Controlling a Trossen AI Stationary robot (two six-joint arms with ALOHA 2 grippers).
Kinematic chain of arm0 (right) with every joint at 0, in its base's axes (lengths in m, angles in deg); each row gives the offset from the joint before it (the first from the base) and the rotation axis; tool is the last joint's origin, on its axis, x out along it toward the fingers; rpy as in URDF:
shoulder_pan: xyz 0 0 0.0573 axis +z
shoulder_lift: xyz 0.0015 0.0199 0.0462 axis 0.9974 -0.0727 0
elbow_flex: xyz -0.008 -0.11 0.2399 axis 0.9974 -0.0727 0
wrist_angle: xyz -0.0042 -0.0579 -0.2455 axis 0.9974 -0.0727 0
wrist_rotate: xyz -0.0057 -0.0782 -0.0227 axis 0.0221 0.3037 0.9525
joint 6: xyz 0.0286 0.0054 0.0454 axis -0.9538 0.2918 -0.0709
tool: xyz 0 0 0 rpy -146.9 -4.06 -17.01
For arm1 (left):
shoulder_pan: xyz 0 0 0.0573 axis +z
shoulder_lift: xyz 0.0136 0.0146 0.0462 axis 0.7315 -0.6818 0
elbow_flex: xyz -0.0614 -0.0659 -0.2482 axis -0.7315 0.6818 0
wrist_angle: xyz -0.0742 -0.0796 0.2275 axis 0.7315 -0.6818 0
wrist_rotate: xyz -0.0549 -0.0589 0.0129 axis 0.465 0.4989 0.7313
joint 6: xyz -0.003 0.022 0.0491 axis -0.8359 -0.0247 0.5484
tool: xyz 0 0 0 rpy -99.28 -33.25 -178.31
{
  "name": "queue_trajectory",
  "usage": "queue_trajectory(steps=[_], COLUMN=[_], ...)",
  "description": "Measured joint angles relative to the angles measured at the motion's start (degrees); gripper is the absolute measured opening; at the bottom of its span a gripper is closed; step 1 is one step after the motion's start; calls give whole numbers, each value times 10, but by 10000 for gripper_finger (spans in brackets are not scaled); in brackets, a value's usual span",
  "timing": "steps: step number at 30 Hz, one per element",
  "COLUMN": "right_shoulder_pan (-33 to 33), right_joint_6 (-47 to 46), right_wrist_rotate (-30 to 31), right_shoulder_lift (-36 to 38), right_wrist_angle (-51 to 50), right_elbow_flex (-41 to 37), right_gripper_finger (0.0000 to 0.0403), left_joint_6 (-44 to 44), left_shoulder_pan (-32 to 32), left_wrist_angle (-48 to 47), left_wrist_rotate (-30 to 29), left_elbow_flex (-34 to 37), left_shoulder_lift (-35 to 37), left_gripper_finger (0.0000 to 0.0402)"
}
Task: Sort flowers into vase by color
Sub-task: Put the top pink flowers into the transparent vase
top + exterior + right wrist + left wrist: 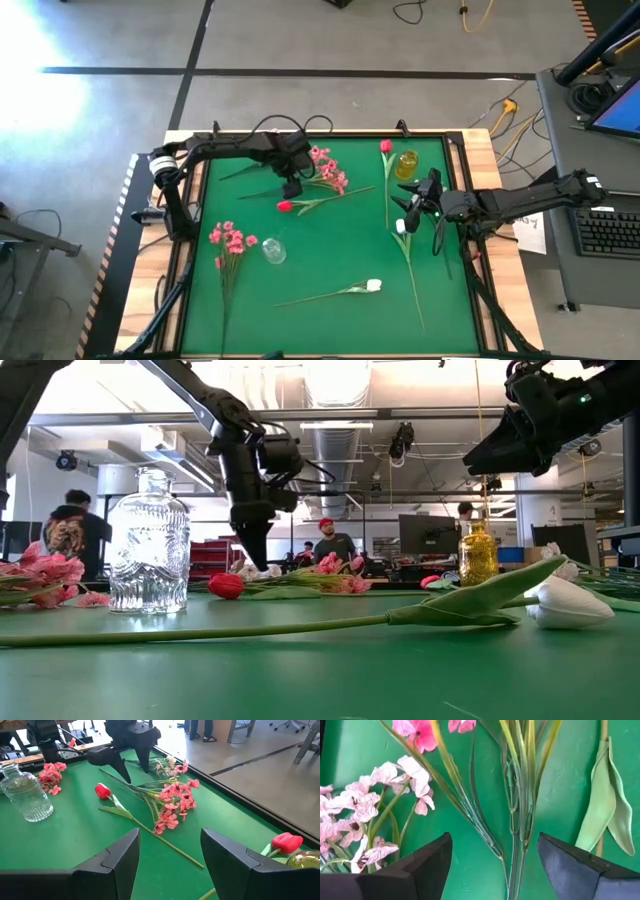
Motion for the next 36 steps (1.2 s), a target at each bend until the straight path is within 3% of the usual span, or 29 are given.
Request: queue_trajectory(steps=[10, 23, 26, 34, 36], right_shoulder_pan=[0, 0, 0, 0, 0], right_joint_6=[0, -3, -3, -4, -4], right_wrist_rotate=[0, 0, 0, 0, 0], right_shoulder_lift=[0, 0, 0, 0, 0], right_wrist_angle=[0, 0, 0, 3, 4], right_elbow_flex=[0, -4, -8, -18, -18], right_gripper_finger=[201, 201, 201, 201, 201], left_joint_6=[-8, -2, -2, -16, -27], left_shoulder_pan=[1, 0, 0, 0, 1], left_wrist_angle=[40, 41, 41, 40, 45], left_wrist_rotate=[0, 7, 9, 6, -7], left_elbow_flex=[32, 12, 12, 8, 0], left_shoulder_lift=[-9, -70, -71, -69, -70], left_gripper_finger=[256, 245, 210, 27, 9])
